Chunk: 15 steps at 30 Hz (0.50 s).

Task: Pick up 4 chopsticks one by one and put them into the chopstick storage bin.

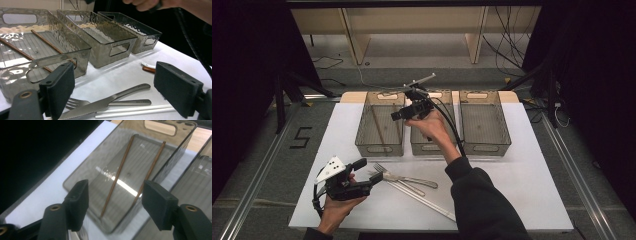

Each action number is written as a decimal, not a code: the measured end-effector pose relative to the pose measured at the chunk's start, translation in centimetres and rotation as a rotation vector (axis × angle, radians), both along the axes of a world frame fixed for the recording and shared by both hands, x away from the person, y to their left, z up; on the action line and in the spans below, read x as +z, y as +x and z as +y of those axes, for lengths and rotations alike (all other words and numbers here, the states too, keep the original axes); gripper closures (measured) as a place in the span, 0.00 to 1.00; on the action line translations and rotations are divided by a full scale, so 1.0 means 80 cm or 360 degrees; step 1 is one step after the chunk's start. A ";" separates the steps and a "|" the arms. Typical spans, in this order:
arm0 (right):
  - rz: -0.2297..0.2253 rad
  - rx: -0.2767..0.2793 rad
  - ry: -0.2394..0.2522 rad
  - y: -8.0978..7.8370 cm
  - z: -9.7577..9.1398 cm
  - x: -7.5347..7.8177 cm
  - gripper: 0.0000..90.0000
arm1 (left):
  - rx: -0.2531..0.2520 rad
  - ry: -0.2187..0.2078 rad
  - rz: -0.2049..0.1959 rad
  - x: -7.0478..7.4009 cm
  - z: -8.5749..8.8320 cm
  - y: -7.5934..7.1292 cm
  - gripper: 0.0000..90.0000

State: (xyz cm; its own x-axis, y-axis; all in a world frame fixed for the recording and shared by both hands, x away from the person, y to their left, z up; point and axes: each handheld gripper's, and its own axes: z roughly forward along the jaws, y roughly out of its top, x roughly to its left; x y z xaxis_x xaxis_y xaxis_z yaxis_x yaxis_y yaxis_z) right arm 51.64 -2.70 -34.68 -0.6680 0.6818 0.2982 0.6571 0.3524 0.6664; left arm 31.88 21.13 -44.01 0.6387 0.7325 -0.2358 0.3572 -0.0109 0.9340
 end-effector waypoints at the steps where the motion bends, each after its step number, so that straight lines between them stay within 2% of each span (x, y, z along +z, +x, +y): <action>1: -0.0007 0.0013 -0.0001 -0.006 -0.004 0.000 0.41 | 0.0001 -0.0001 0.0000 0.000 0.000 0.000 0.18; 8: -0.0030 0.0096 -0.0026 -0.042 -0.032 -0.001 0.35 | 0.0003 0.0002 0.0006 -0.001 0.000 0.000 0.18; 15: -0.0040 0.0182 -0.0063 -0.075 -0.047 -0.005 0.33 | 0.0006 0.0004 0.0008 -0.001 0.000 0.001 0.18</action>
